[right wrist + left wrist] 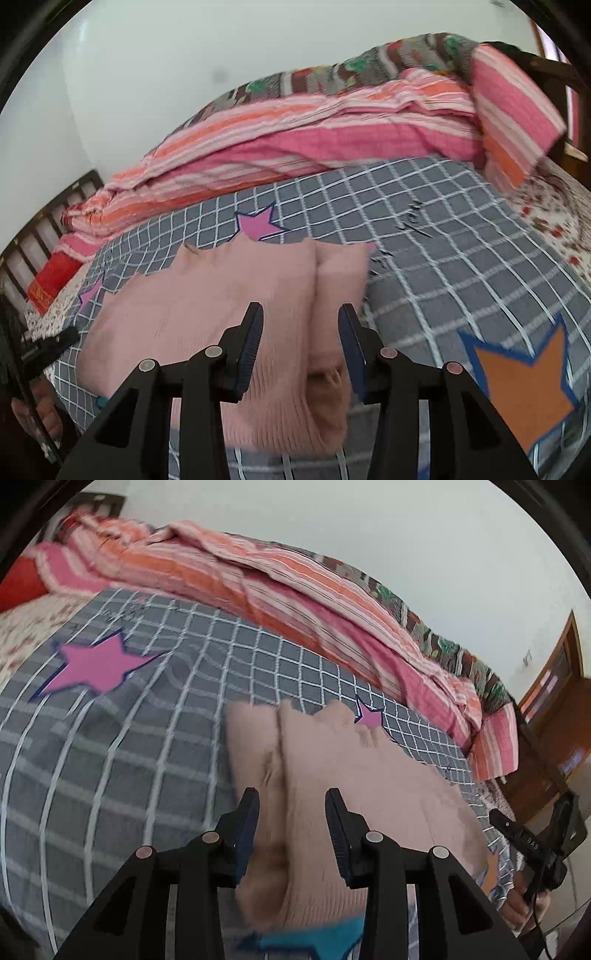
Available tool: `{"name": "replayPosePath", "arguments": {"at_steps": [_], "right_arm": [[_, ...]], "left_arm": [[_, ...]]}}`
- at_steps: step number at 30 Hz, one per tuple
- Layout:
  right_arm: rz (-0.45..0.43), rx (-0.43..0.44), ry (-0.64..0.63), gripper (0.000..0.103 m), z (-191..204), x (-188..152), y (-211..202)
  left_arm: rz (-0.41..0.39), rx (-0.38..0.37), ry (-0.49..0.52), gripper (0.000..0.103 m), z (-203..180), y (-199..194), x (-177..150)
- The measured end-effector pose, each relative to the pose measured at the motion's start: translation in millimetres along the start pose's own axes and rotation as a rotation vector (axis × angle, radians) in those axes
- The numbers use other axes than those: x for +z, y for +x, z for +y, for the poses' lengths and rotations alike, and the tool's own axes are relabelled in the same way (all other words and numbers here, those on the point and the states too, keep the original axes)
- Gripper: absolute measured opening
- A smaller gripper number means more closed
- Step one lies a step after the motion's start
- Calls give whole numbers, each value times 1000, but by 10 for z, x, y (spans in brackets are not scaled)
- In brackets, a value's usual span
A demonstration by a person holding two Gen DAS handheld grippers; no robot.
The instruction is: Fold small clothes
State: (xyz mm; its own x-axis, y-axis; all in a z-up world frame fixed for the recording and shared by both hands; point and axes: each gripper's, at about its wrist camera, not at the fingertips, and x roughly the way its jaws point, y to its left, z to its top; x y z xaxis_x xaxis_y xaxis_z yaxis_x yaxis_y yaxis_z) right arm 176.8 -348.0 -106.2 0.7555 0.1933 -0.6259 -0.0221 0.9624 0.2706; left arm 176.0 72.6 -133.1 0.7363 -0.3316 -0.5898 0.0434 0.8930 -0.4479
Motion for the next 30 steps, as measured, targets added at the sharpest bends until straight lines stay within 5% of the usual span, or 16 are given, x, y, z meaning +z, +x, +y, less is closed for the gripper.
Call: {"name": "replayPosePath", "arguments": {"at_steps": [13,15,16,17,20,27,30], "right_arm": [[149,-52,42,42,-5,406,940],[175,-69,28,33,13,405,1067],[196,-76,15,27,20,395,1133],[219,-80,1,16,26,373,1208],[203,-86,-22,7,17,340,1271],[205,-172,-68,7,80,387,1331],[186,-196,-80,16,206,445,1159]], "left_arm": [[164,86,73,35,-83,1026,574],[187,94,65,27,-45,1115,566],[187,113,70,7,-32,1145,549],[173,154,86,7,-14,1168,505],[125,112,89,7,54,1084,448],[98,53,68,10,144,955,489],[41,16,29,15,278,711,564]]}}
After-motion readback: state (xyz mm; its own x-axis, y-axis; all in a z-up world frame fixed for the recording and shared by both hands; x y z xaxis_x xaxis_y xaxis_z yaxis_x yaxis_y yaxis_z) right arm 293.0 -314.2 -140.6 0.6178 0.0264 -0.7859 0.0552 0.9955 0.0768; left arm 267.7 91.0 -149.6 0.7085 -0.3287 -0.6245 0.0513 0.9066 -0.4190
